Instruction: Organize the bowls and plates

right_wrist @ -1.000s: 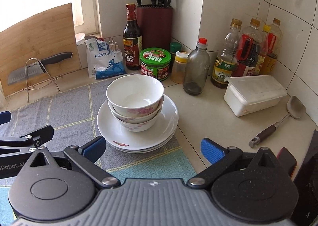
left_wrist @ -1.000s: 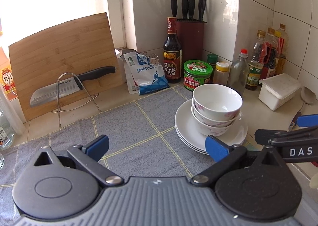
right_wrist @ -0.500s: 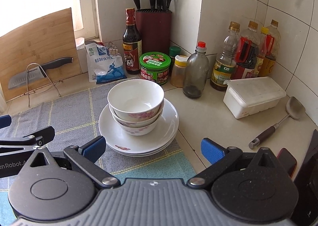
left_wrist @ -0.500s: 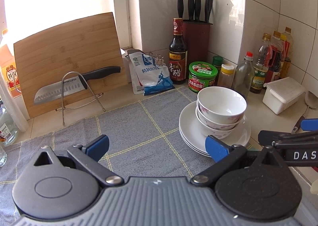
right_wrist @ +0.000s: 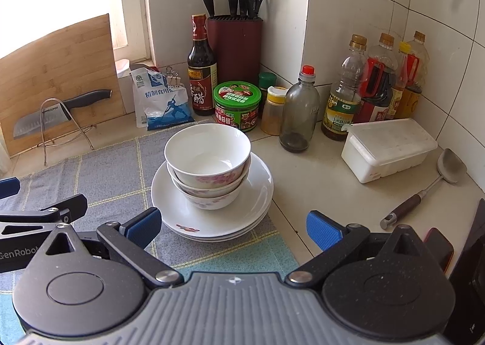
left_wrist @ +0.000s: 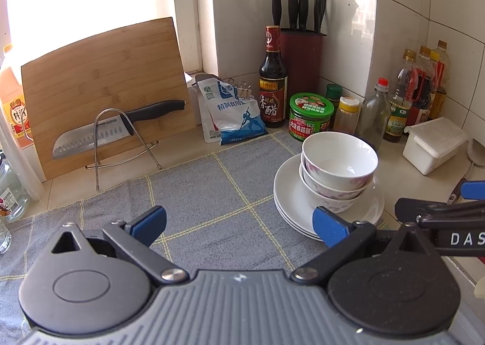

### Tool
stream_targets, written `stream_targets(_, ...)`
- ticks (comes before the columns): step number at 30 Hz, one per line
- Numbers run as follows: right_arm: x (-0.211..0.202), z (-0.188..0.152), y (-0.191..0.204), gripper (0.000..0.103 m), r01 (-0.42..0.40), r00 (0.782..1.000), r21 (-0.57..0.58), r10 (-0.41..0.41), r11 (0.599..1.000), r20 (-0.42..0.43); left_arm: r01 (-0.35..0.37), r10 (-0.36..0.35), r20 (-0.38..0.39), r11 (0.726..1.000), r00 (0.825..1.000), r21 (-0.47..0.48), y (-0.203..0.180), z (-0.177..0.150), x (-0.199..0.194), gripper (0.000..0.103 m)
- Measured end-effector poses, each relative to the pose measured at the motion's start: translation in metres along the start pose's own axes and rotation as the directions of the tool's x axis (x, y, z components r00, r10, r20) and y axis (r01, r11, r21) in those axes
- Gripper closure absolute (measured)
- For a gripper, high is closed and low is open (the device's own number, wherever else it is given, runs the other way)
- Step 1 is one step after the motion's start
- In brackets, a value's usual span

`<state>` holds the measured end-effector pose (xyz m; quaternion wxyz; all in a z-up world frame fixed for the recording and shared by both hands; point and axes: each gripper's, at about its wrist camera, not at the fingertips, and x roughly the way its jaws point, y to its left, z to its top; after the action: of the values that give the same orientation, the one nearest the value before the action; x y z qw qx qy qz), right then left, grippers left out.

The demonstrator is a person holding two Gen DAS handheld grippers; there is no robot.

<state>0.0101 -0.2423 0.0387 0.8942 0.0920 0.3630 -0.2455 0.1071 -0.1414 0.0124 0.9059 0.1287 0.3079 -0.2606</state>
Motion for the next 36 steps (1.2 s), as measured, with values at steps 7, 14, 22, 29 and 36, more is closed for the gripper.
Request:
stream_targets(7,-0.0004,0.0002,-0.0013,0.0,-0.002,1.0,0.004,0.002,1.0,0.001,-0.002,0.002,0.003,1.0,1.0,0.005,-0.0013,0.0003,-0.001,0.001)
stream_targets(14,-0.0004,0.0007,-0.0012,0.0,0.0,1.0,0.001,0.0,1.0,0.002,-0.002,0.002,0.001,1.0,1.0,0.003,-0.0005,0.001,-0.0011,0.002)
stream_targets(22,-0.0004,0.0014,-0.0011,0.0,0.0,1.0,0.0,0.0,1.0,0.005,-0.005,0.005,0.0,1.0,1.0,0.002,-0.0009,0.0015,-0.0009,0.002)
stream_targets(29,-0.0013,0.0027,-0.001,0.0,0.0,1.0,-0.002,0.0,1.0,0.008,-0.006,0.006,0.0,1.0,1.0,0.001,-0.0005,0.0019,-0.0013,0.002)
stream_targets(36,-0.0012,0.0027,-0.0014,0.0,-0.003,1.0,-0.004,0.003,1.0,0.01,-0.007,0.007,-0.003,1.0,1.0,-0.001,0.0001,0.0021,-0.0008,0.002)
